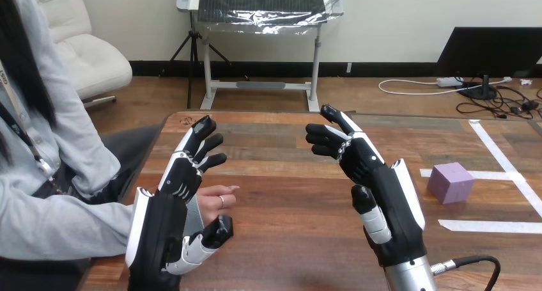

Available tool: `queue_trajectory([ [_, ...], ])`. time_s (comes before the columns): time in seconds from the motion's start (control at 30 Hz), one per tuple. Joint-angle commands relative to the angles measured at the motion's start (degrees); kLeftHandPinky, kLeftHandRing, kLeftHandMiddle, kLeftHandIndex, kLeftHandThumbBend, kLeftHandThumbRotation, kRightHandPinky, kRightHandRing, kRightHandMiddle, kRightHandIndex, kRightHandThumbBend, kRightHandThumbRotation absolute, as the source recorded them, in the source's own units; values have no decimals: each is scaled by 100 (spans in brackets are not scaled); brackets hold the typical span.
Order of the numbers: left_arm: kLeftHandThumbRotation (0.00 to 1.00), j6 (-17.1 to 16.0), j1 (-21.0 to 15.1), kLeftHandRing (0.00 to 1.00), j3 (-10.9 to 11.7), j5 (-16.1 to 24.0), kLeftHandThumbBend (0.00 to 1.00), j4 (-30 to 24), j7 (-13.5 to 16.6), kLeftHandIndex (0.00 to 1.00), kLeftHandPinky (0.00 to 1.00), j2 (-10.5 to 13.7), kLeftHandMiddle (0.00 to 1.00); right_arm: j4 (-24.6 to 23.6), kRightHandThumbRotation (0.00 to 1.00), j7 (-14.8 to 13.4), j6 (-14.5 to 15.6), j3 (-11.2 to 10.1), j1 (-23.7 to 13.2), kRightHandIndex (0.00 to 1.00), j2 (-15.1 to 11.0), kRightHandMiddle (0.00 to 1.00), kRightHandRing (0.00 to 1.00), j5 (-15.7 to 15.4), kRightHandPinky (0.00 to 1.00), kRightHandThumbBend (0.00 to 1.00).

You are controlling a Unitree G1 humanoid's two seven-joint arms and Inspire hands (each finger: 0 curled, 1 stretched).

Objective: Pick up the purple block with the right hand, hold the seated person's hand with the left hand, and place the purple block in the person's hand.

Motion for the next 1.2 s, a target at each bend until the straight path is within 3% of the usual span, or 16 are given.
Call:
queue_trajectory([
  [0.0,77,-69,-207,88,-29,-22,95,-46,-41,91,80,51,92,-153,97,-50,-151,-16,-224,89,-40,82,80,-6,78,95],
  [0.43,77,-40,-165,88,-18,-39,96,-95,-32,91,79,1,92,-188,97,-51,-116,-20,-232,90,-77,81,79,-44,77,95],
  [0.7,76,-18,-125,88,-35,-102,92,-179,-33,90,79,-25,92,-220,97,-29,-117,-8,-269,90,-105,81,79,-57,77,96],
  [1.17,77,70,-54,89,-39,-87,96,-316,-37,91,80,1,93,-218,95,59,-50,21,-333,90,-198,81,79,-53,77,99],
])
